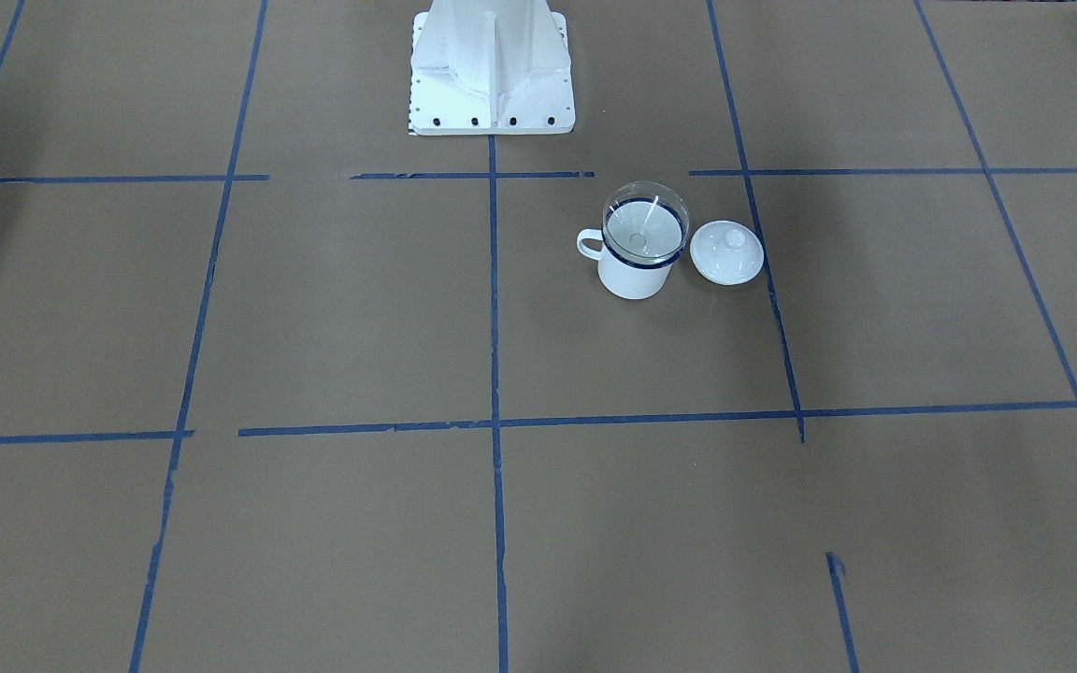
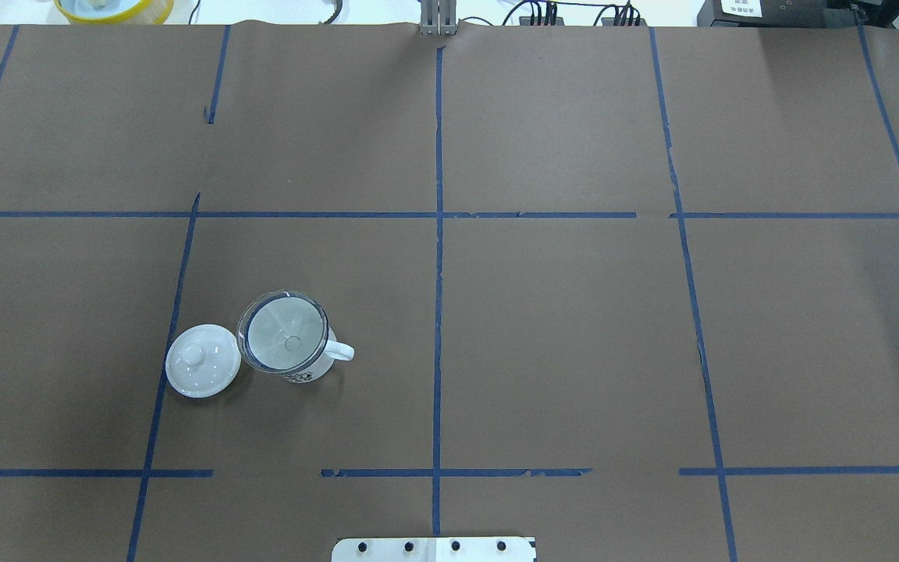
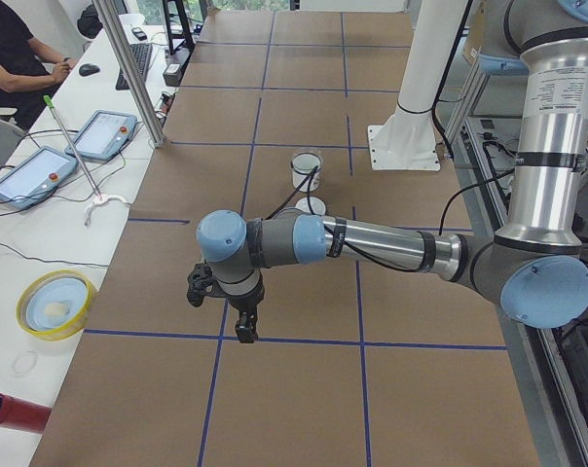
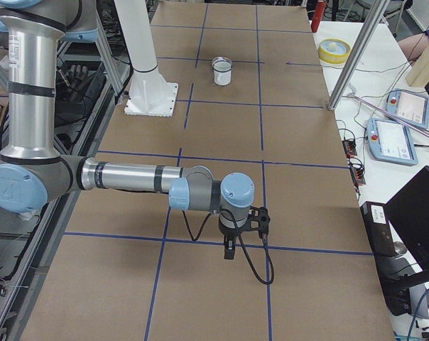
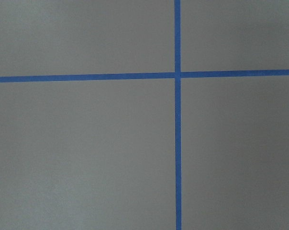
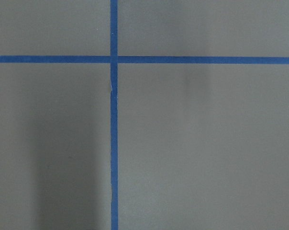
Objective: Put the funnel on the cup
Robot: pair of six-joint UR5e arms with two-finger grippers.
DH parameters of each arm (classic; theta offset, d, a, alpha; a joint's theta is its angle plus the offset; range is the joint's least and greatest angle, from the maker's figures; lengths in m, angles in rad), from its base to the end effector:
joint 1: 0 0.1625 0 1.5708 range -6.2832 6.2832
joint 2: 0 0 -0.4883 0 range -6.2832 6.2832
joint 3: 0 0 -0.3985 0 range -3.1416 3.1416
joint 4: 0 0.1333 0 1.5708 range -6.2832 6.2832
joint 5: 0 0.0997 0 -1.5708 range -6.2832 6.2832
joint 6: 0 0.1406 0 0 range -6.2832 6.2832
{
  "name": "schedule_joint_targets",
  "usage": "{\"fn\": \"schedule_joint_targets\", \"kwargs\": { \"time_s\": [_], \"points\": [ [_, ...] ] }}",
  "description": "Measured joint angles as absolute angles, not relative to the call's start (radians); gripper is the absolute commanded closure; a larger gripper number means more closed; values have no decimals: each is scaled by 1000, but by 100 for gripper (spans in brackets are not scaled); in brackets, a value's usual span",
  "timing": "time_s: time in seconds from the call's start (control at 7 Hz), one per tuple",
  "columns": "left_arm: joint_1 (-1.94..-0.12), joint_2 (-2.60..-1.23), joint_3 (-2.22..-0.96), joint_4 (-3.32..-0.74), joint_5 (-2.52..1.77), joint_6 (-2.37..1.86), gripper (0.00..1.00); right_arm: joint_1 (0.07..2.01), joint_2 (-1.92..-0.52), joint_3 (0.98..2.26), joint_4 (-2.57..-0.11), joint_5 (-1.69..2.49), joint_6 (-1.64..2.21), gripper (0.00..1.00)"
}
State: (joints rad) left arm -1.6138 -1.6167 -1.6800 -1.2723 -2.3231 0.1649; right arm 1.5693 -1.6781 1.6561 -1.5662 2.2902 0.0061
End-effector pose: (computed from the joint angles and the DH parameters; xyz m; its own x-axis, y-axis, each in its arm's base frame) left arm -0.0587 -0.4981 0.7046 0.7224 0.0351 -0.6906 -0.0771 0.9966 -0.0299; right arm 0.0400 -0.4440 0.7642 0.7522 0.0164 0.6587 -0.0031 0.9998 -0.0214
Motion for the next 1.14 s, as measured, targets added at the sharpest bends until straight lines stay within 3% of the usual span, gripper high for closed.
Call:
{"fn": "schedule_joint_targets", "kwargs": {
  "time_s": [1.14],
  "points": [
    [-1617,-1617,-1640,-1336,-2326,170,0,1569,-1678,1656,-1566,2290,6,0]
  ]
}}
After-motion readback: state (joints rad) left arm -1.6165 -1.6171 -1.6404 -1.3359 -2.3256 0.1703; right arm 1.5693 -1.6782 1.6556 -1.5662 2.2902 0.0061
